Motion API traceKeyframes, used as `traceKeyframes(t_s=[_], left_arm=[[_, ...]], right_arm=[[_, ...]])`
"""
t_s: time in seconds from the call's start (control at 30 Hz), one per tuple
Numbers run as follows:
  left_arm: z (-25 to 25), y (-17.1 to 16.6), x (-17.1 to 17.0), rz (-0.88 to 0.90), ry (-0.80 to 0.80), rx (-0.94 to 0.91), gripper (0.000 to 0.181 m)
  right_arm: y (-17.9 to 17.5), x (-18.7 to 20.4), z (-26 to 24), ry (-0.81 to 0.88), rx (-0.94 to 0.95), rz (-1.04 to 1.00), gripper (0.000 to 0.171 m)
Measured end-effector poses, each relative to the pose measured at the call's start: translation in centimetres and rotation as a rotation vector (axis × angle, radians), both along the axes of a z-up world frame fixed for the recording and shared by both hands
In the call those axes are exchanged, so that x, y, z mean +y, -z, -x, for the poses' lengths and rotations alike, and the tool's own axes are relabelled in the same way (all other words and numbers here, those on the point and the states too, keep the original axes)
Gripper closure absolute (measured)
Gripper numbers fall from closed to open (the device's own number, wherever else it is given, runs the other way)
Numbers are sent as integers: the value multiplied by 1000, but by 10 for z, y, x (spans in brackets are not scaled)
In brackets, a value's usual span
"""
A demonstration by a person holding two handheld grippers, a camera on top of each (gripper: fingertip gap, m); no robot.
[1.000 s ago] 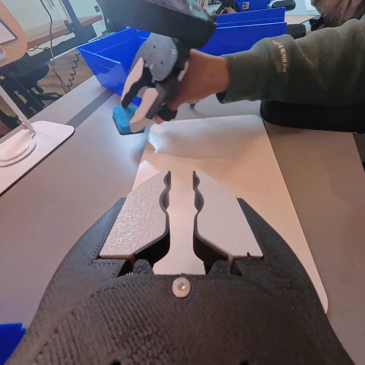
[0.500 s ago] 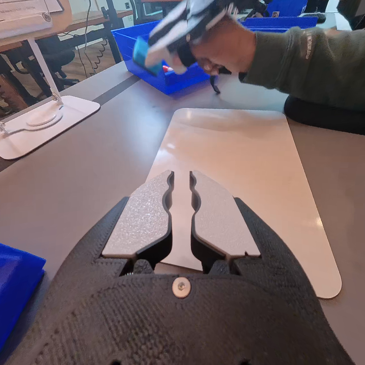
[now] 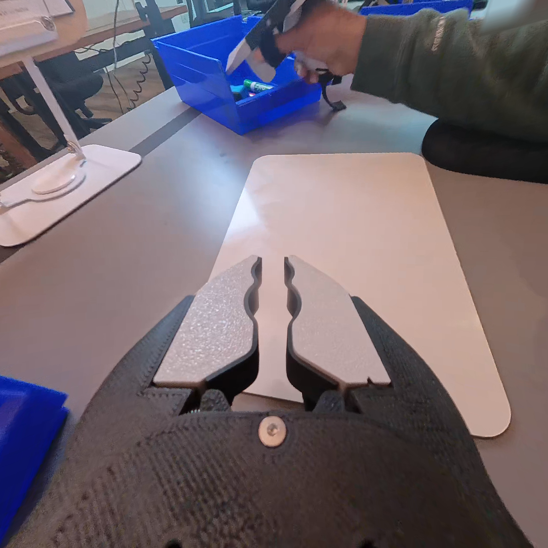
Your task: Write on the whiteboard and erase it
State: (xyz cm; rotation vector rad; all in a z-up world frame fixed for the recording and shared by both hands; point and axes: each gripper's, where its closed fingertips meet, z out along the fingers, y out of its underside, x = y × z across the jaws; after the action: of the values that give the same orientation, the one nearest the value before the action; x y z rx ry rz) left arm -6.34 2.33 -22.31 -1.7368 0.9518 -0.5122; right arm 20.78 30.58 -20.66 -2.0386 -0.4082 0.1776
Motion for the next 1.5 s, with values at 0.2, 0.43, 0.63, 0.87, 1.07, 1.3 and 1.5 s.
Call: traceKeyframes(t_s=[0.2, 0.43, 0.63, 0.87, 1.07, 1.3, 1.5], left_arm=[[41, -17, 20, -120, -137, 100, 166], [127, -24, 53, -118, -390, 220, 153], [178, 12, 57, -9, -492, 450, 138], [199, 36, 45, 104, -482, 590, 125], [232, 50, 51, 88, -509, 794, 123], [232, 55, 55, 20, -432, 955, 148], [225, 41, 53, 4, -438, 939, 149]], right_arm=[[-27, -41, -3, -315, -192, -8, 91], [50, -63, -39, -414, -702, 219, 86], [78, -49, -41, -470, -861, 182, 138], [72, -65, -42, -454, -936, 204, 140], [48, -105, -41, -465, -1061, 113, 141], [22, -174, -36, -550, -1163, -16, 141], [14, -236, 17, -689, -1104, -154, 141]])
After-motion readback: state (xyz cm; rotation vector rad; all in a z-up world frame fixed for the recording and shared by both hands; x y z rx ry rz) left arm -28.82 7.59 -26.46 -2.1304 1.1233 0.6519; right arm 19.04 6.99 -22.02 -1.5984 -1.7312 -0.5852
